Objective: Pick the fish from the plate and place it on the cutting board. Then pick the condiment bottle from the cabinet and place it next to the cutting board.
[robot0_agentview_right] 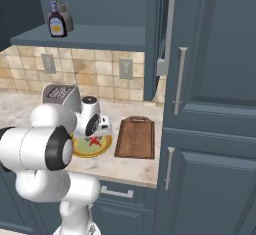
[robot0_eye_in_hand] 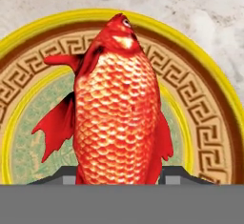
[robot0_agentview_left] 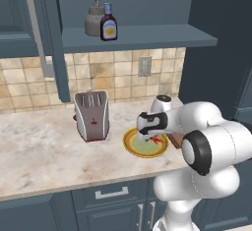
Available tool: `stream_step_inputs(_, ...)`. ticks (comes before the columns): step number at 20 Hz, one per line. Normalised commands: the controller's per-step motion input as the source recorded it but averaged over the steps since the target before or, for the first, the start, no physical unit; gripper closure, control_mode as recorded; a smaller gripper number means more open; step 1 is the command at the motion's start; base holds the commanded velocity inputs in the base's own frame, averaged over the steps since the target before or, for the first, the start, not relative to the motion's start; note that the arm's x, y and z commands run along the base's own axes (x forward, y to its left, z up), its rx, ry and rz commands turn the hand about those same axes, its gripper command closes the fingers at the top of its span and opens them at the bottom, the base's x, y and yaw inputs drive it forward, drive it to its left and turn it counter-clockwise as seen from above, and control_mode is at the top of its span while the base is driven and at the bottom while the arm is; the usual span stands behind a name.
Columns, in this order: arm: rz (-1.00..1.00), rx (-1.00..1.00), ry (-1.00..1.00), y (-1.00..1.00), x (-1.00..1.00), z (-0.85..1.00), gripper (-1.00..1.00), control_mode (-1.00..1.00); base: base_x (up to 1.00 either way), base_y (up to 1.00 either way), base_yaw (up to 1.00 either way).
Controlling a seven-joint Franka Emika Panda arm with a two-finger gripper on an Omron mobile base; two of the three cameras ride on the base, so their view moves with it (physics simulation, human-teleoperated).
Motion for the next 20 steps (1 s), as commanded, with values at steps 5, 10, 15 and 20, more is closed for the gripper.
stream_step_inputs(5,0.0,0.0,0.0,-0.14,0.0,0.28,1.0,-1.0,0.0,0.0,0.0)
stream_step_inputs(10,0.0,0.0,0.0,-0.2,0.0,0.2,1.0,-1.0,0.0,0.0,0.0)
stream_step_inputs(15,-0.01,0.0,0.0,-0.3,0.0,0.13,1.0,-1.0,0.0,0.0,0.0)
stream_step_inputs(20,-0.02,0.0,0.0,-0.39,0.0,0.09,1.0,-1.0,0.0,0.0,0.0)
